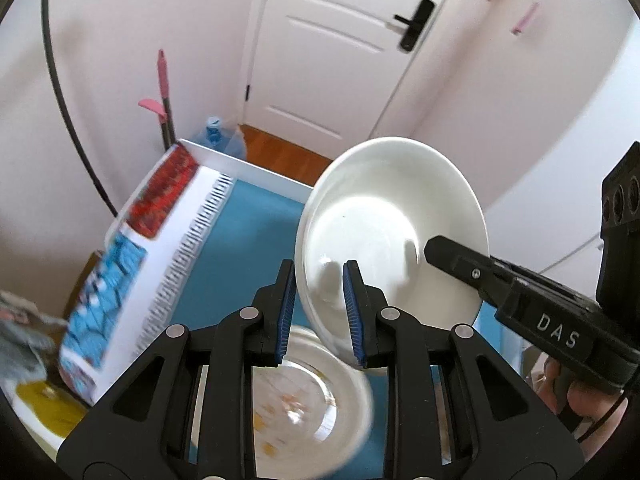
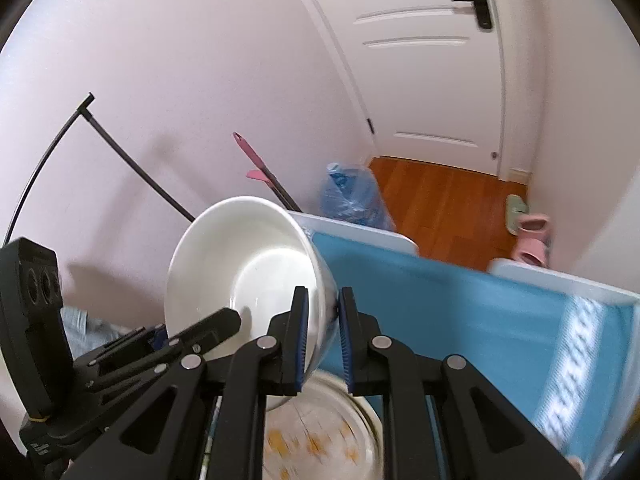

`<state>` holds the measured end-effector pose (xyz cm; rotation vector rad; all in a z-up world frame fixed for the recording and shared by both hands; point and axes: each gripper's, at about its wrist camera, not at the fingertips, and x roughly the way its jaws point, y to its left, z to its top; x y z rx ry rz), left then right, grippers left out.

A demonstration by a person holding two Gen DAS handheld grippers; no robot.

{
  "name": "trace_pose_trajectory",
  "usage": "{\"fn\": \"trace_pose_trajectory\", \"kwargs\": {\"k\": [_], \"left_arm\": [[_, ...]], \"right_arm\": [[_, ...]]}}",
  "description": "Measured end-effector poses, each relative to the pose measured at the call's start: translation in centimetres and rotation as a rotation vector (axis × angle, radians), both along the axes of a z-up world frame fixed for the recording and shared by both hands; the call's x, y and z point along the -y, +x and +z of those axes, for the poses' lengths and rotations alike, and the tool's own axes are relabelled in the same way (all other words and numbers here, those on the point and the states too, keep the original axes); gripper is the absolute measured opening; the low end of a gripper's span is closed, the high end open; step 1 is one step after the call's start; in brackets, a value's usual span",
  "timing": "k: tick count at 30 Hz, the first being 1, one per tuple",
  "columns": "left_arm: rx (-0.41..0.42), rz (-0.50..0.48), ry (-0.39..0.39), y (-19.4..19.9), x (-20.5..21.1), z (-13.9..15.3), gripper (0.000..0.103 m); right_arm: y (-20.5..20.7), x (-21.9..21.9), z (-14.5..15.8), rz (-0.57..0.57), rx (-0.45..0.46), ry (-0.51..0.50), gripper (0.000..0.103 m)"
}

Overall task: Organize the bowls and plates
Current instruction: 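Carry the white bowl and lower it into the cream bowl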

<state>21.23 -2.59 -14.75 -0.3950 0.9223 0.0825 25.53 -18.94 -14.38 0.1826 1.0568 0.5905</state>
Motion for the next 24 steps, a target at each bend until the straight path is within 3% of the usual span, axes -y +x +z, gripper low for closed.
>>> {"fn": "trace_pose_trajectory", "kwargs": {"k": [8, 14, 24], "left_arm": [[0.013, -0.106, -0.007, -4.2, 10.9, 1.5, 0.021], [-0.031, -0.232, -0.026, -5.1, 17.5, 0.4, 0.021], [-0.197, -0.366, -0.047, -5.8, 23.8, -6.0, 0.021]], "right_arm": [[-6.5, 10.4, 1.9, -0.092, 0.022, -0.023, 0.014], [-10.1, 16.7, 2.0, -0.214, 0.013, -0.047, 0.014], [-13.6, 22.8, -4.4, -0.362, -0.136, -0.067, 0.014]]}}
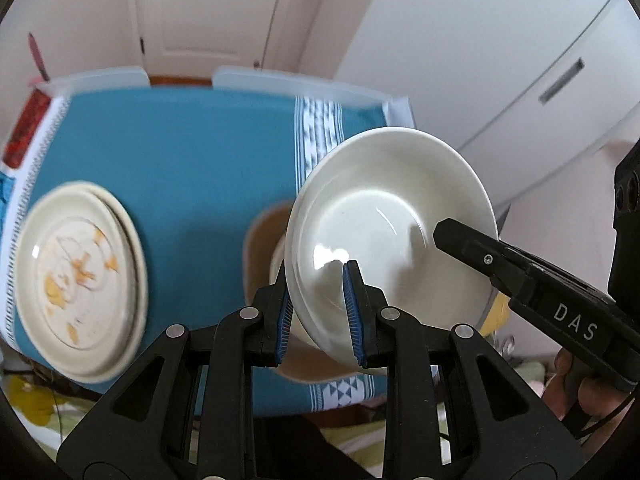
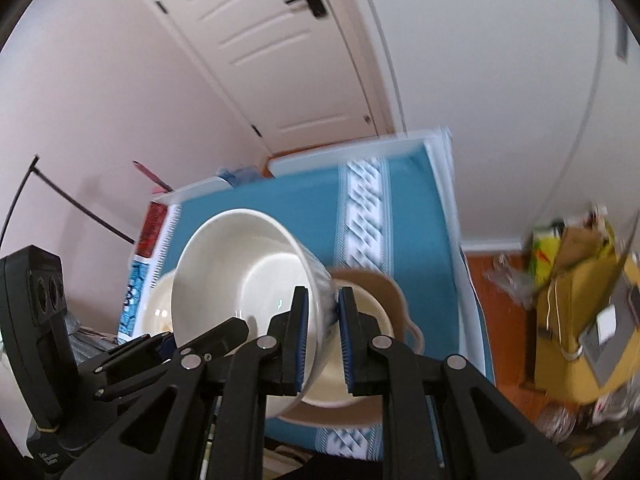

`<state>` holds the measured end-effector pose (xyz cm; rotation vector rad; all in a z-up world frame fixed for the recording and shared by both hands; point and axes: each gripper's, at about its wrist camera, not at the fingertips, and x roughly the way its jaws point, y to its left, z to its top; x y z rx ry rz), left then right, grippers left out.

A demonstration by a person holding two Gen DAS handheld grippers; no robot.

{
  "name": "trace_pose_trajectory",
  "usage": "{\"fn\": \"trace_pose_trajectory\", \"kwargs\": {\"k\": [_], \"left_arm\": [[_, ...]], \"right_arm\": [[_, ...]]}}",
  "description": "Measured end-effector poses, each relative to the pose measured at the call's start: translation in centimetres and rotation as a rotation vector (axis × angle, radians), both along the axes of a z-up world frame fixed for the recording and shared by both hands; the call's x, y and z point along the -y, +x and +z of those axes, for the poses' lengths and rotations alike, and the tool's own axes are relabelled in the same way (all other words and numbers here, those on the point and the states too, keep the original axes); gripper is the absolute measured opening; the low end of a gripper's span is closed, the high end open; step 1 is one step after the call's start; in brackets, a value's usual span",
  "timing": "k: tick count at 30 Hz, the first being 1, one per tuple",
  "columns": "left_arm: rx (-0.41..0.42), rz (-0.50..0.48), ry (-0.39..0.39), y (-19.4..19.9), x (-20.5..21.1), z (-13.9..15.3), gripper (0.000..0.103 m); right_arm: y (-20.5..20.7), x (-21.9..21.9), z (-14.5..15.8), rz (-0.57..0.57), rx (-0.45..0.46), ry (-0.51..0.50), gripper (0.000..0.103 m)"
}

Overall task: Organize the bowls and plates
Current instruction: 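Carry the white bowl and lower it into the cream bowl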

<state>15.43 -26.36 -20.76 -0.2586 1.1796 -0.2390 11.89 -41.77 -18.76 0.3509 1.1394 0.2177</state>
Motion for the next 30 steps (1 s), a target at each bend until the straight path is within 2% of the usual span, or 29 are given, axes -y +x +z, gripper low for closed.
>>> {"fn": "trace_pose_trajectory", "kwargs": {"k": [5, 9, 18, 25, 30], "left_arm": [[-0.078, -0.033, 0.03, 0.1, 1.3, -2.3, 0.021], [-0.099, -0.045, 0.054, 0.9, 1.3, -3.2, 0.021], [-0.09, -0.104, 0.176, 1.4, 2.4, -4.0, 0.021], [-0.042, -0.149, 0.299, 1.1, 3.8, -4.0, 0.021], [-0.036, -0.157, 0.336, 1.2, 4.2, -4.0, 0.021]], "right_arm": [[-0.2, 0.7, -3.0, -0.02, -0.071, 0.008, 0.014], [-0.3, 0.8, -4.1, -0.018, -0.09, 0.011, 0.014], [-0.5, 0.3, -5.1, 0.026, -0.093, -0.05, 0.014], [-0.5, 0.1, -5.3, 0.054, -0.071, -0.091, 0.014], [-0.5, 0.1, -5.2, 0.06, -0.07, -0.091, 0.014]]}}
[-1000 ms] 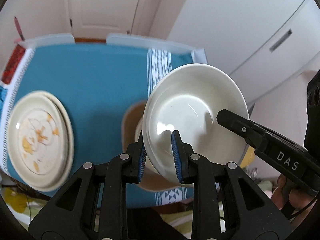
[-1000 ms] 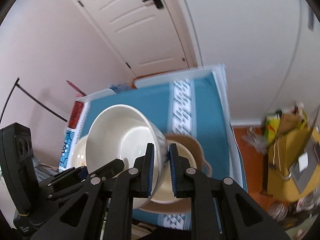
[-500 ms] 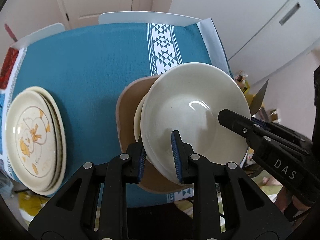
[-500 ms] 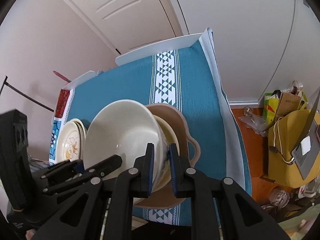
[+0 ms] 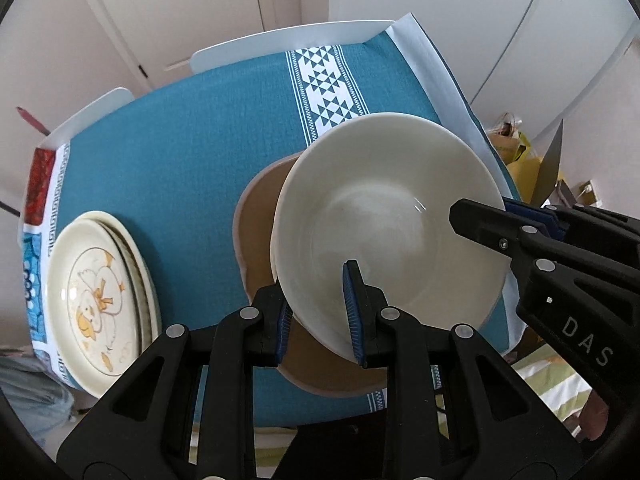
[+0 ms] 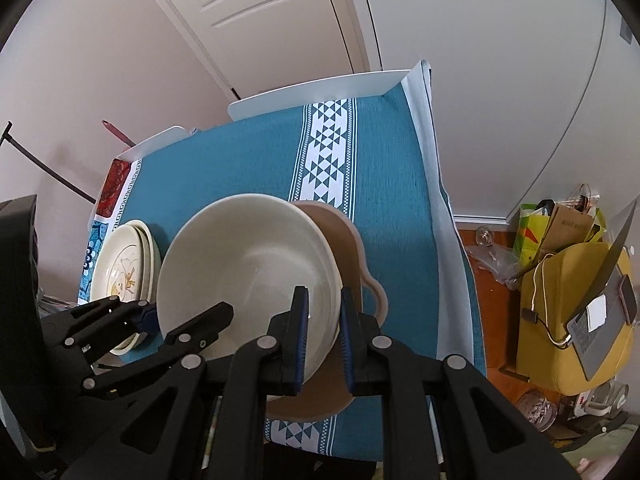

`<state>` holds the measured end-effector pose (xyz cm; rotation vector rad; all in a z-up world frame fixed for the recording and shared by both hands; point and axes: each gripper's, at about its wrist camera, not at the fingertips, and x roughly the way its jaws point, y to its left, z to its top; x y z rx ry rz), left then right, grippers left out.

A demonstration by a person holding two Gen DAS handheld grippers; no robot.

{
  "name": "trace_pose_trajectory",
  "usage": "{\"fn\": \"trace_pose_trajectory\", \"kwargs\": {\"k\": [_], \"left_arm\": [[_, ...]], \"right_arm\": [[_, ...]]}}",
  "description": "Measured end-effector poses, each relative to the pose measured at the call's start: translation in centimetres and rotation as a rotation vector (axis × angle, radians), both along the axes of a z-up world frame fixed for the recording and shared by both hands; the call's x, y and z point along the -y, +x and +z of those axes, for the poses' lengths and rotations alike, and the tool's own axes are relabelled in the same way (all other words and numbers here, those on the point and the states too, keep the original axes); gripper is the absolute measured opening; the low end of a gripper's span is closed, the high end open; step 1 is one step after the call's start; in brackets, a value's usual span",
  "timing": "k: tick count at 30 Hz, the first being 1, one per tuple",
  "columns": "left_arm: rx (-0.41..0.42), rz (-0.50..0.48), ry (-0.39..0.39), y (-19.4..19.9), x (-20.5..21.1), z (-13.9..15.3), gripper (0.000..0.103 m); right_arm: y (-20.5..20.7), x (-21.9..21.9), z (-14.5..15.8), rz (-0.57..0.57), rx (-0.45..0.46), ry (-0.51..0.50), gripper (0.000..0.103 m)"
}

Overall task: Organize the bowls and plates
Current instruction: 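Carry the white bowl and lower it into the cream bowl, then open both grippers to release the white bowl, then grasp the rim of the taupe basin holding the bowls with both grippers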

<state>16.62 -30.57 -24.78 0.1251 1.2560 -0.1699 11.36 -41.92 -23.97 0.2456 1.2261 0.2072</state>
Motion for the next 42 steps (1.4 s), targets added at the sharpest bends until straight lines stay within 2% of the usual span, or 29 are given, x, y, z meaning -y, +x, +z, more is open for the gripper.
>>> {"fn": "trace_pose_trajectory", "kwargs": {"k": [9, 16, 23, 29, 33, 36, 38, 39, 40, 41, 42], "left_arm": [[0.027, -0.026, 0.112, -0.3, 1.1, -0.1, 0.022], [0.028, -0.039, 0.165, -0.2, 1.2, -0.5, 0.022], [0.027, -0.039, 0.138, -0.2, 0.7, -0.4, 0.022], [0.002, -0.024, 0.071, -0.2, -0.2, 0.2, 0.022], [0.023, -0.024, 0.039, -0.4, -1.0, 2.1, 0.022], [0.059, -0.006, -0.021, -0.5, -2.4, 4.6, 0.022], [0.09, 0.005, -0.099, -0.6, -3.8, 6.5, 0.029], [0.116, 0.009, -0.148, -0.8, -4.8, 7.6, 0.037], [0.141, 0.02, -0.17, -1.1, -5.7, 8.6, 0.069], [0.177, 0.036, -0.171, -1.4, -6.6, 9.5, 0.103], [0.205, 0.047, -0.167, -1.7, -7.1, 9.9, 0.103]], "right_arm": [[-0.2, -0.3, -0.2, -0.008, -0.012, 0.001, 0.014], [-0.3, -0.2, -0.4, -0.021, -0.017, 0.007, 0.014], [-0.4, -0.4, -0.2, -0.022, -0.002, 0.001, 0.014], [-0.6, -0.4, 0.1, -0.021, 0.009, 0.0, 0.014], [-1.1, 0.3, 1.1, -0.046, 0.035, 0.031, 0.014], [-1.3, 0.8, 2.9, -0.043, 0.065, 0.042, 0.014], [-1.3, 1.2, 4.5, -0.027, 0.089, 0.057, 0.014], [-1.3, 1.4, 5.5, -0.01, 0.106, 0.06, 0.014], [-1.5, 1.6, 6.4, 0.005, 0.126, 0.054, 0.015], [-1.6, 1.7, 7.2, 0.016, 0.144, 0.049, 0.027], [-1.8, 1.9, 7.8, 0.03, 0.162, 0.044, 0.056]]}}
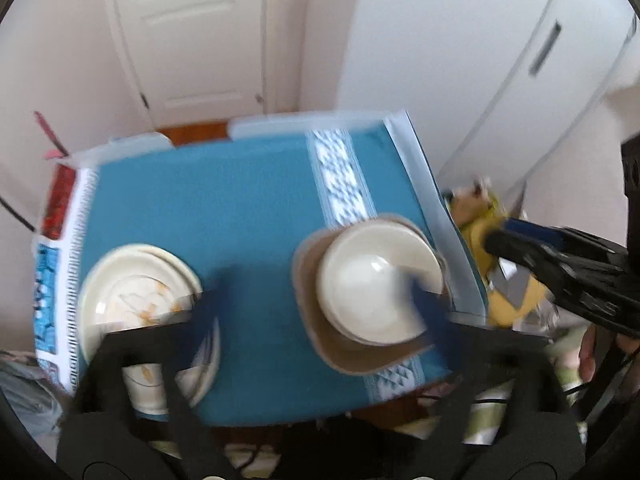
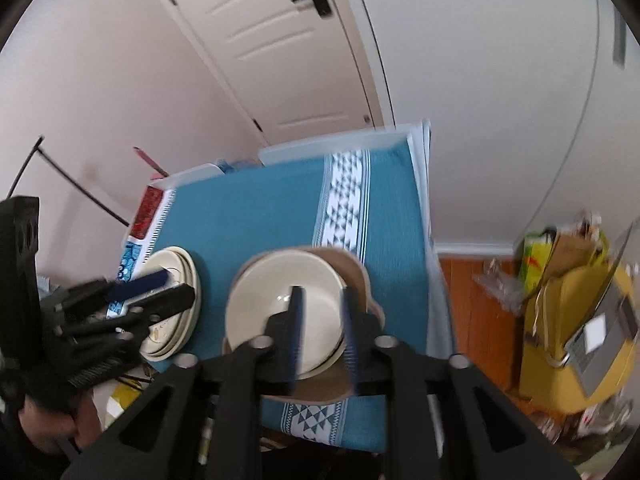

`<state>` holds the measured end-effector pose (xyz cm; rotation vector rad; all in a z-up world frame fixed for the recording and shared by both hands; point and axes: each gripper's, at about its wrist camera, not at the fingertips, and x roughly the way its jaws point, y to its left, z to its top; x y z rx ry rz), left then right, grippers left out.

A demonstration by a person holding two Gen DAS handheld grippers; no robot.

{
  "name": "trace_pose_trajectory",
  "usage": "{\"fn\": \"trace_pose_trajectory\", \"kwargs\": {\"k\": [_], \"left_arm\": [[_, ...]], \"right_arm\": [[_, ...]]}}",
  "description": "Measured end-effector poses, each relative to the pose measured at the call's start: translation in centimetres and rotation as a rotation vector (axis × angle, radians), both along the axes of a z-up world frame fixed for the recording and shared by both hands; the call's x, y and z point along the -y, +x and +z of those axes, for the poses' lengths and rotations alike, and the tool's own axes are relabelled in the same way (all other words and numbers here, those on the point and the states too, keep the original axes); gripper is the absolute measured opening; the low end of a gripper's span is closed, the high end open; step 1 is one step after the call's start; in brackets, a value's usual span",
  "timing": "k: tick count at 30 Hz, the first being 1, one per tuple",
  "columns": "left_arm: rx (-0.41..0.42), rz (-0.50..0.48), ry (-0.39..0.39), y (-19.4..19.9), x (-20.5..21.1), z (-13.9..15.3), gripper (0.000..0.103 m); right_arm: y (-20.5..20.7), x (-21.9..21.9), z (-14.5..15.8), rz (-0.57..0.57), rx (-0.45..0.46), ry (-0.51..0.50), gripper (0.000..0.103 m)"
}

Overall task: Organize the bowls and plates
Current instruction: 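Grasp the rim of the taupe basin holding the bowls with both grippers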

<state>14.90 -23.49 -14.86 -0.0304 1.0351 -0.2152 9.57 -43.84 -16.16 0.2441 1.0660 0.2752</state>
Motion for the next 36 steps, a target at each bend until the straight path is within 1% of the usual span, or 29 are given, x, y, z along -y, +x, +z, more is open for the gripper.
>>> {"fn": "trace_pose_trajectory", "kwargs": {"k": [1, 2, 3, 5, 9, 12, 16, 18, 21, 23, 25, 27, 29, 30, 31, 32, 33, 34, 35, 36], "left_arm": [[0.038, 0.014, 0.005, -0.4, -0.7, 0.5, 0.103], [0.043, 0.013, 0.008, -0.6, -1.2, 0.7, 0.103], [0.02, 0.003, 0.016, -0.7, -1.5, 0.4, 0.103], [-0.023, -0.006, 0.038, -0.8, -2.0, -0.7, 0.103], [-0.111, -0.045, 0.055, -1.5, -2.3, -4.0, 0.103], [-0.153, -0.068, 0.073, -1.5, -1.9, -6.2, 0.103], [-0.186, -0.076, 0.061, -1.2, -1.5, -8.0, 0.103], [-0.199, -0.078, 0.054, -1.0, -1.3, -8.8, 0.103], [-0.227, -0.099, 0.064, -0.9, -0.9, -10.1, 0.103], [-0.242, -0.113, 0.076, -0.7, -0.5, -10.8, 0.102], [-0.253, -0.125, 0.082, -0.4, -0.1, -11.4, 0.102], [-0.268, -0.128, 0.078, 0.0, 0.1, -12.0, 0.102], [-0.29, -0.13, 0.08, 0.4, 0.3, -12.7, 0.101], [-0.299, -0.132, 0.08, 0.6, 0.5, -12.9, 0.101], [-0.307, -0.135, 0.078, 0.8, 0.5, -13.2, 0.098], [-0.315, -0.138, 0.076, 0.9, 0.7, -13.5, 0.092], [-0.322, -0.142, 0.075, 1.0, 0.8, -13.9, 0.088], [-0.328, -0.145, 0.076, 1.1, 0.9, -14.2, 0.079], [-0.335, -0.147, 0.067, 1.2, 1.1, -14.5, 0.074], [-0.333, -0.144, 0.055, 1.3, 1.1, -14.7, 0.071]], "right_arm": [[-0.2, 0.2, 0.6, 0.015, 0.013, -0.014, 0.093], [-0.4, 0.4, 1.0, 0.024, 0.018, -0.036, 0.102], [-0.5, 0.5, 1.0, 0.03, 0.014, -0.063, 0.103], [-0.7, 0.7, 0.8, 0.049, -0.017, -0.151, 0.103], [-1.3, 1.0, -0.6, 0.083, -0.057, -0.228, 0.103], [-1.5, 0.9, -2.0, 0.105, -0.097, -0.239, 0.102], [-1.8, 0.8, -4.2, 0.101, -0.115, -0.175, 0.102], [-1.8, 0.5, -5.0, 0.107, -0.137, -0.204, 0.102], [-1.4, -0.2, -6.0, 0.104, -0.181, -0.292, 0.102], [-1.1, -0.4, -6.7, 0.108, -0.199, -0.304, 0.103], [-0.5, -0.7, -7.9, 0.138, -0.248, -0.317, 0.102], [0.0, -1.0, -9.0, 0.145, -0.292, -0.333, 0.102], [0.3, -1.3, -9.7, 0.161, -0.31, -0.333, 0.099], [0.5, -1.6, -9.9, 0.171, -0.318, -0.337, 0.095], [0.7, -1.8, -10.2, 0.184, -0.325, -0.343, 0.088], [0.8, -2.0, -10.4, 0.196, -0.331, -0.345, 0.084], [0.8, -2.3, -10.7, 0.211, -0.34, -0.346, 0.074], [0.9, -2.4, -11.0, 0.225, -0.345, -0.341, 0.067], [0.9, -2.6, -11.3, 0.237, -0.344, -0.325, 0.064], [1.0, -2.8, -11.6, 0.247, -0.344, -0.311, 0.058]]}}
